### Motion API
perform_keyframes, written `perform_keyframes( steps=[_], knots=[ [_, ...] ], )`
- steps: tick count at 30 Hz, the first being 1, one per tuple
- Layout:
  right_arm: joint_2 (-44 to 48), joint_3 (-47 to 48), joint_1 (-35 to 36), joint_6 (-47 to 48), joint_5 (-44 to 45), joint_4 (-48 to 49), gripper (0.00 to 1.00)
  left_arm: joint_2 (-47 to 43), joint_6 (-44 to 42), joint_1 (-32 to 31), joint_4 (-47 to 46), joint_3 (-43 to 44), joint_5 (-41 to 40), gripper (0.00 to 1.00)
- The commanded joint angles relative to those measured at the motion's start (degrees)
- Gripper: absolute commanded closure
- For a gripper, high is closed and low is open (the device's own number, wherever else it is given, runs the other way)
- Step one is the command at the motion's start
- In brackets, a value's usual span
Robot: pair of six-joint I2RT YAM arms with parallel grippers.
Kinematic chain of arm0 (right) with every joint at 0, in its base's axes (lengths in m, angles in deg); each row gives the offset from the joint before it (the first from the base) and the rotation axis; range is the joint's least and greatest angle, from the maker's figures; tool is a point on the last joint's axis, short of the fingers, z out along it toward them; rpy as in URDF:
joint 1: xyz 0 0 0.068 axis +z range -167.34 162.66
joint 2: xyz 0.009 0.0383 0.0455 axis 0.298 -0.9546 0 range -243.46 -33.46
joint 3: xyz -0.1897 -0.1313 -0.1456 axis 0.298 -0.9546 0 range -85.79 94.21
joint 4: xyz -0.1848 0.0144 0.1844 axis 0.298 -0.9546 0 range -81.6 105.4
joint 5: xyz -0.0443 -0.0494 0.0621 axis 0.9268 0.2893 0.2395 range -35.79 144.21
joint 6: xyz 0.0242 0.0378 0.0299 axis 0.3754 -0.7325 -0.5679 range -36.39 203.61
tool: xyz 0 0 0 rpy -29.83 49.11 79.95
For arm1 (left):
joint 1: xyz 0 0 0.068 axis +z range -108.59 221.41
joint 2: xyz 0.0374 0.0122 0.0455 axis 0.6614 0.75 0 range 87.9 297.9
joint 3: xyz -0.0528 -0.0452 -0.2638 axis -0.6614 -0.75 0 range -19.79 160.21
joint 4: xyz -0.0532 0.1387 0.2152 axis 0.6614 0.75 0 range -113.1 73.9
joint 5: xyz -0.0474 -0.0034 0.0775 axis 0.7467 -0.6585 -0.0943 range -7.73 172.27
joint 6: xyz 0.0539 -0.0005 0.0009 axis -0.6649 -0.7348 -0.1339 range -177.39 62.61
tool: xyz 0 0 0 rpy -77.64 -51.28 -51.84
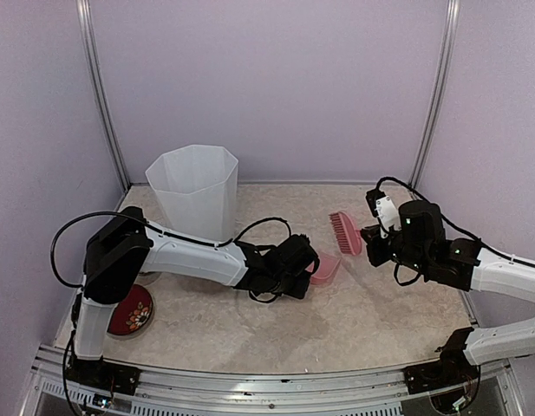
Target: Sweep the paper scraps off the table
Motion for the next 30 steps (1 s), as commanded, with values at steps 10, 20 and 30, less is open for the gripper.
perform_keyframes(
  steps=[10, 20, 30],
  knots=[
    [0.57, 2.76, -0.60, 1.99, -0.29, -0.68, 1.00, -4.57, -2.56, -0.07, -2.77, -2.96, 0.93, 0.42],
    [-0.30, 2.73, -0.59, 11.90, -3.40, 4.36, 1.00, -16.71, -4.28, -1.01, -2.32, -6.08, 0.40, 0.12],
    [-2.45, -3.93, 2.25, 27.59, -6.08, 16.40, 1.00, -28.62, -5.14, -1.04, 2.82, -7.28, 0.41, 0.01]
  ],
)
